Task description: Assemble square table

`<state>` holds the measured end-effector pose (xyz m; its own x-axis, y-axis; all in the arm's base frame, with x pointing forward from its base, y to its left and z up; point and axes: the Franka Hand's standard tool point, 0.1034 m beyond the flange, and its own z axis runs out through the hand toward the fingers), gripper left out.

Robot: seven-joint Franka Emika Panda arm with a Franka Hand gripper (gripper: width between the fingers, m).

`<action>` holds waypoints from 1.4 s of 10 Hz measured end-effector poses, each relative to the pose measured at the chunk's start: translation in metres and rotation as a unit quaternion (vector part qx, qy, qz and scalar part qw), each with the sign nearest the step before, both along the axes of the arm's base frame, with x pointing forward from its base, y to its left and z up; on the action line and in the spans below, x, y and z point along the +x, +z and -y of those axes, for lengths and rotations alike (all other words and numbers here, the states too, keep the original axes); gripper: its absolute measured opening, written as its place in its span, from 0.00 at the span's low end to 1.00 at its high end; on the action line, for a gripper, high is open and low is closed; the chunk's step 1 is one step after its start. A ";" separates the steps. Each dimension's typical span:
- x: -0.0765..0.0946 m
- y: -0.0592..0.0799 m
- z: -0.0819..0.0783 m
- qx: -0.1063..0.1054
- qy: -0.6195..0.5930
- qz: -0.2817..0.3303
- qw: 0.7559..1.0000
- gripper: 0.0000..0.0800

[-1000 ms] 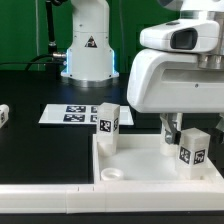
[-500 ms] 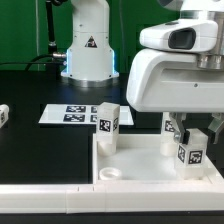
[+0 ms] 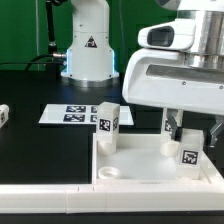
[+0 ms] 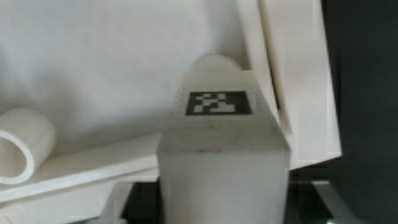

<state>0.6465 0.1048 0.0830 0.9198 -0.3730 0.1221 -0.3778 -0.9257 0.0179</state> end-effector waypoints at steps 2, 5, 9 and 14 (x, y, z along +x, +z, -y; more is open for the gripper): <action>-0.001 0.001 0.007 0.010 -0.116 0.009 0.993 0.36; -0.002 0.002 0.015 0.011 -0.194 0.010 0.981 0.38; -0.004 0.018 0.014 0.017 -0.178 0.016 0.984 0.75; -0.051 0.069 0.083 0.032 -0.092 0.007 0.995 0.81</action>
Offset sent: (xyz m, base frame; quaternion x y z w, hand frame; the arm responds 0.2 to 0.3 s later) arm 0.0007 0.0073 0.0005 0.0068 -0.0344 0.2722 0.9616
